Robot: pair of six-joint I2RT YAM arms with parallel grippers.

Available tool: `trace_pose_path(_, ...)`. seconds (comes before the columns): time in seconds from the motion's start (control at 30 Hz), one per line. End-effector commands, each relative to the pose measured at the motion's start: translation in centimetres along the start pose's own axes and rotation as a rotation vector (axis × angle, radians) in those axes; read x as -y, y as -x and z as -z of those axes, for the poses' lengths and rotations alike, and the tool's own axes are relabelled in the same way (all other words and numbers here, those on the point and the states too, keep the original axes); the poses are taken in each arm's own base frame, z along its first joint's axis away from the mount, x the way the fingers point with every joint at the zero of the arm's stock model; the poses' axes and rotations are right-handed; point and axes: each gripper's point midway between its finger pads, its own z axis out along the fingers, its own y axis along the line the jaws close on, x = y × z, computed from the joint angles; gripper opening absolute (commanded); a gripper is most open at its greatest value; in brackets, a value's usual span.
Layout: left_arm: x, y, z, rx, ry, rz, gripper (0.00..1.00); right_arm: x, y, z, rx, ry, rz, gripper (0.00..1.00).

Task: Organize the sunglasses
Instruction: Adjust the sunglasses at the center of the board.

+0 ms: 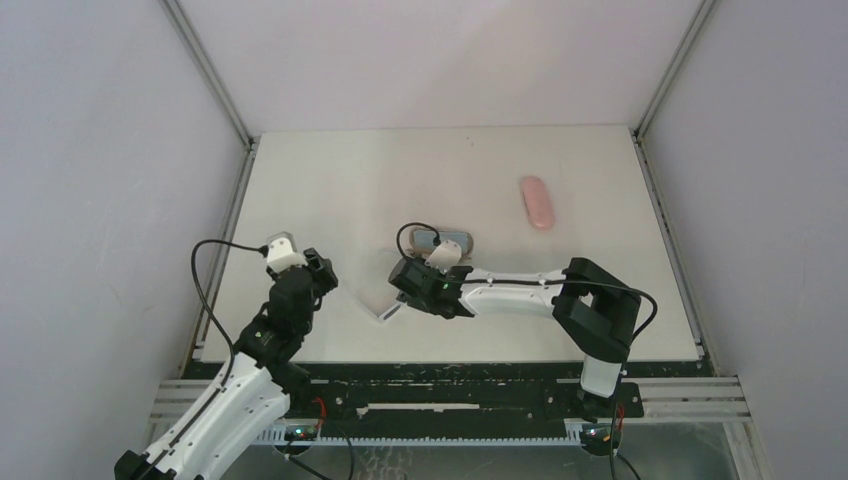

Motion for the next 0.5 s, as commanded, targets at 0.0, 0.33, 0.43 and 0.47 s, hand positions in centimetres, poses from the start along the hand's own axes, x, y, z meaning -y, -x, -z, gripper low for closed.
trace_pose_path(0.0, 0.4, 0.4, -0.3, 0.022, -0.014, -0.011, 0.6, -2.6, 0.2, 0.2, -0.006, 0.07, -0.045, 0.41)
trace_pose_path(0.33, 0.3, 0.5, -0.1, 0.026, -0.016, -0.006, 0.61, -3.7, -1.3, -1.1, -0.053, 0.085, -0.044, 0.34)
trace_pose_path(0.43, 0.4, 0.4, -0.1, 0.024, -0.017, -0.006, 0.6, -3.4, -1.1, -1.4, -0.045, 0.073, -0.032, 0.29)
trace_pose_path(0.47, 0.4, 0.5, -0.1, 0.025, -0.02, -0.004, 0.61, -3.3, -1.0, -1.4, -0.039, 0.067, -0.026, 0.28)
